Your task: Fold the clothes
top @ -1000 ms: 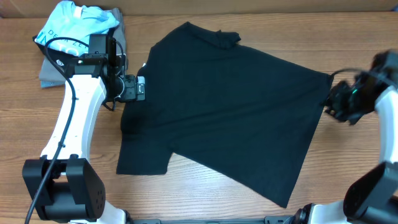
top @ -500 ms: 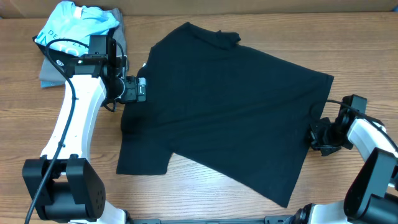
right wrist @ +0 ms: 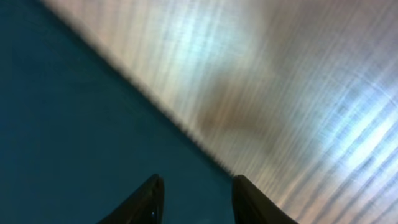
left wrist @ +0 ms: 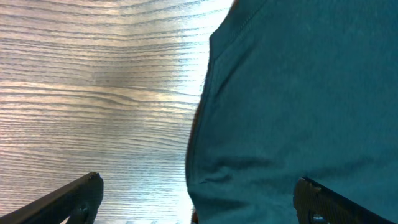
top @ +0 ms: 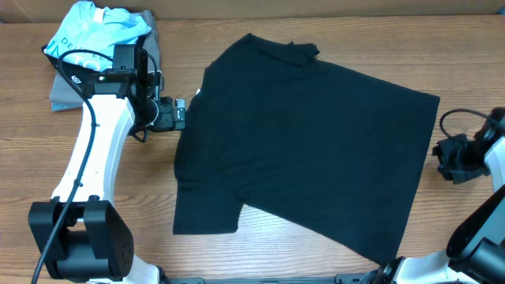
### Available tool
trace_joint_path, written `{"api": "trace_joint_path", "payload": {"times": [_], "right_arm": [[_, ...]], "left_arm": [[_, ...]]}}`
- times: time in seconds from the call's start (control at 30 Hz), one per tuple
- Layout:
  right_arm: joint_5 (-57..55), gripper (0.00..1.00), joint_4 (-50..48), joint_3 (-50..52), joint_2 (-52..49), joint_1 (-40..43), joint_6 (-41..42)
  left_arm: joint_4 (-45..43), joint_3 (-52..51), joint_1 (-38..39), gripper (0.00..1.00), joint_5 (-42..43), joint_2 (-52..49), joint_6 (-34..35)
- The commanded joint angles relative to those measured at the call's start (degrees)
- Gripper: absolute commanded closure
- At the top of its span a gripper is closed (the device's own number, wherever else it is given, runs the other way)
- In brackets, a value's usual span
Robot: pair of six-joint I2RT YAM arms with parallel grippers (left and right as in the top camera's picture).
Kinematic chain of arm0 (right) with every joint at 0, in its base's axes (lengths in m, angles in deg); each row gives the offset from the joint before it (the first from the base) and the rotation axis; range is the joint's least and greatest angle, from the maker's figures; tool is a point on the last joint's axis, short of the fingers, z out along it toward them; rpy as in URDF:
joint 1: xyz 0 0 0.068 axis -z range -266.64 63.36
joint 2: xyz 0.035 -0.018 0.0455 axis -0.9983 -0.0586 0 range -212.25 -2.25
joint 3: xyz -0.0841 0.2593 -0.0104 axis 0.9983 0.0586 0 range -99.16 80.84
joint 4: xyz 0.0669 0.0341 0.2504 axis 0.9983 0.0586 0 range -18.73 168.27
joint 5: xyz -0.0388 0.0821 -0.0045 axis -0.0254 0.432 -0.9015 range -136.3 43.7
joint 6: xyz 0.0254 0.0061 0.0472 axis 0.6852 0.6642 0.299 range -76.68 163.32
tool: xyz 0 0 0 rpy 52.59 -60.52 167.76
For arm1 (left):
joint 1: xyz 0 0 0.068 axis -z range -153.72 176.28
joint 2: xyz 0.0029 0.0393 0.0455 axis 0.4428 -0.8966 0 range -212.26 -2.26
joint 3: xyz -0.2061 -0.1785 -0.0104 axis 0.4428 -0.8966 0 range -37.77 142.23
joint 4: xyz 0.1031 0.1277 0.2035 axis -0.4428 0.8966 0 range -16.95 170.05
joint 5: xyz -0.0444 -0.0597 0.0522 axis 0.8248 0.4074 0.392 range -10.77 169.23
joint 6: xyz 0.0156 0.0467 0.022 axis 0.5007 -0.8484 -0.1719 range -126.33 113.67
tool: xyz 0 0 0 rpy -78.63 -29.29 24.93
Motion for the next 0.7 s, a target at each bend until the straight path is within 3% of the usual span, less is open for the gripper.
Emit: {"api": "trace_joint_path", "payload": {"times": [0.0,0.23,0.4,0.5,0.6,0.67], "right_arm": [[6.56,0.58,2.64,-5.99,2.54,-0.20,-6.23],[16.68,0.47,8.70,-9.05,12.63,-0.22,-10.67],[17.11,0.43,11.54,-9.05,17.09,-0.26,-12.17],[18.73,0.43,11.87,-9.03,17.35,-0.50,-12.35],[18.82,0.43,11.82,-9.01,17.33,-1.18,-12.33],[18.80,0.43,12.31,-8.96,17.33,-1.77,-12.55]], "left_arm": [[0.83,0.07,0.04,0.00,0.07,0.44,-0.26],[5.62,-1.68,-0.11,0.00,-2.34,0.39,0.52],[-1.33,-6.25,-0.33,0.00,1.92,0.39,-1.99],[-9.79,-8.85,0.09,0.23,10.75,0.20,-9.62],[-13.60,-10.80,0.81,0.50,12.04,-0.79,-10.27],[-13.84,-11.69,1.20,0.61,11.96,-2.19,-10.34]]}}
